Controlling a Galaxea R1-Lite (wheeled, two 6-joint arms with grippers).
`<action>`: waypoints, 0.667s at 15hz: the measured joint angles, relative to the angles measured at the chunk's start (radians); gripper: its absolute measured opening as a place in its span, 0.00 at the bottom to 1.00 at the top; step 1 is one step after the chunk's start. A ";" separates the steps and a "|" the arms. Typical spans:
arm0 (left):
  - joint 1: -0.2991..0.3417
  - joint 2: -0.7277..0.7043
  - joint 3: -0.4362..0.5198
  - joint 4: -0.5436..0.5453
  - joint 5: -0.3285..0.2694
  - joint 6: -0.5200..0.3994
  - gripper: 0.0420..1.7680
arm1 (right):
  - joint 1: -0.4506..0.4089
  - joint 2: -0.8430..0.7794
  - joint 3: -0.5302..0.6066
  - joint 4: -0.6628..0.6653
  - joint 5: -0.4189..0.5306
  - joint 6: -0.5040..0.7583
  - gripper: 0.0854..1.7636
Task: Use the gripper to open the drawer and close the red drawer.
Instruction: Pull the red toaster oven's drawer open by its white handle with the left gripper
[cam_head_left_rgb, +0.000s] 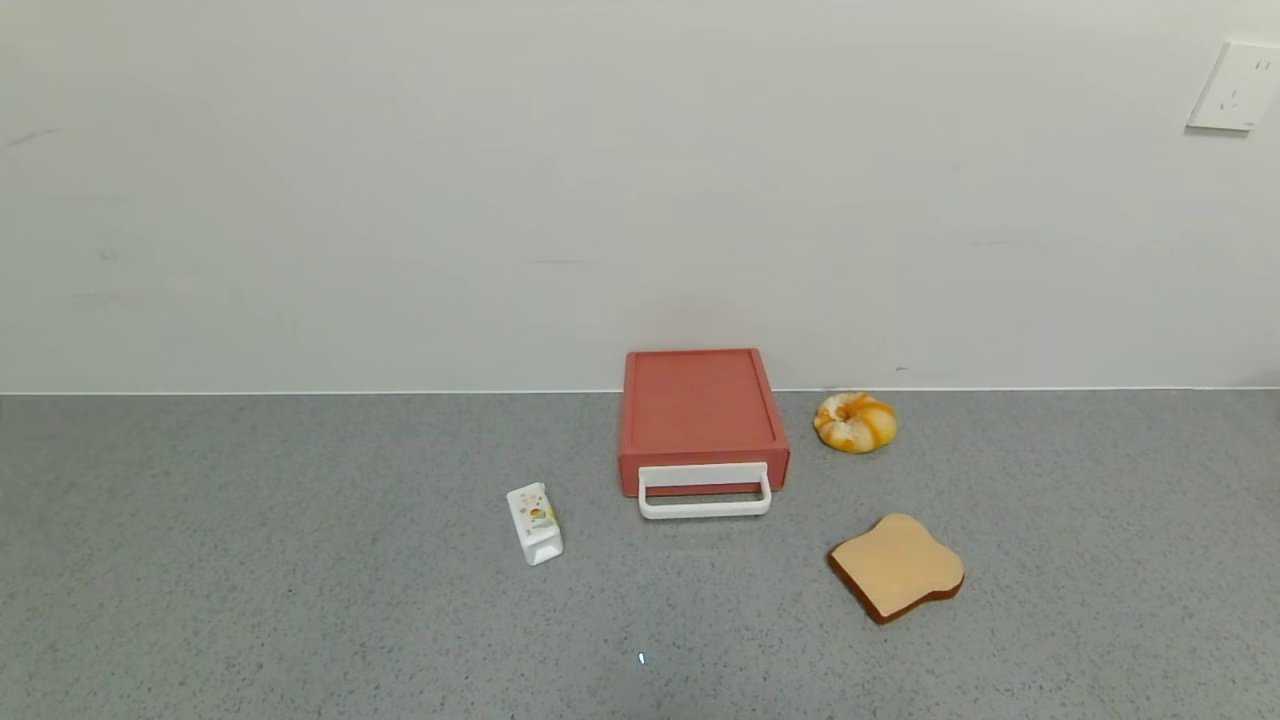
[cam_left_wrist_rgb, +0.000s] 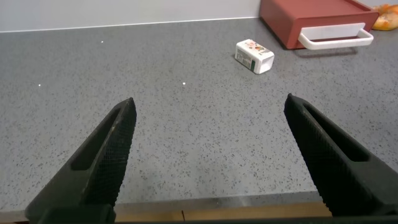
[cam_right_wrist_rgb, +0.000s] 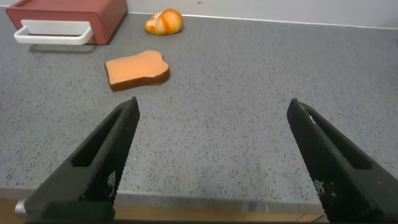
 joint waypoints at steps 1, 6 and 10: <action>0.000 0.000 0.000 0.000 0.001 -0.001 0.97 | 0.000 0.000 0.000 0.001 0.000 -0.001 0.99; 0.000 0.000 0.001 -0.001 -0.003 0.003 0.97 | 0.000 0.000 0.000 0.001 0.000 0.000 0.99; 0.000 0.000 0.001 -0.001 -0.003 -0.003 0.97 | 0.000 0.000 0.000 0.001 -0.001 0.000 0.99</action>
